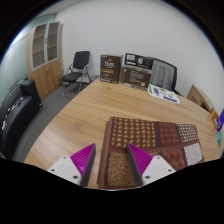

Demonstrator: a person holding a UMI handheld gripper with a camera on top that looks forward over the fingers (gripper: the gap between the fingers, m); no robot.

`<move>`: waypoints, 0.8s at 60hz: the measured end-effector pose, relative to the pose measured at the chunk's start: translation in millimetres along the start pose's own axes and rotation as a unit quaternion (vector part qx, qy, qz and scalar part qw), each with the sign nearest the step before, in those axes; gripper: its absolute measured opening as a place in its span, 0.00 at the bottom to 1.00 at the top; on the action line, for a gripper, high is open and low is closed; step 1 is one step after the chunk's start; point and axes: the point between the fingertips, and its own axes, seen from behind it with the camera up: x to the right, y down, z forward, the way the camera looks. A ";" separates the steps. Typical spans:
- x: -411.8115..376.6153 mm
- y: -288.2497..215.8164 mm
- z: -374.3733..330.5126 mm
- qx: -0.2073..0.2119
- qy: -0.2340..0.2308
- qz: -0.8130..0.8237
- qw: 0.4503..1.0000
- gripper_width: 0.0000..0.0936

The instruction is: Fold towel

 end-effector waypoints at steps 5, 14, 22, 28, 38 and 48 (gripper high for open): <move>-3.1 -0.2 -0.2 -0.005 -0.008 -0.005 1.000 0.56; 8.5 -4.4 3.2 -0.012 0.024 -0.027 0.999 0.07; 5.6 -4.2 3.9 -0.015 0.025 -0.017 0.999 0.05; -7.8 -21.7 -7.4 -0.006 -0.009 0.018 1.000 0.05; -17.4 -87.6 -56.2 0.049 -0.079 0.076 0.993 0.05; 37.3 -133.4 -89.3 0.095 -0.096 0.132 0.982 0.05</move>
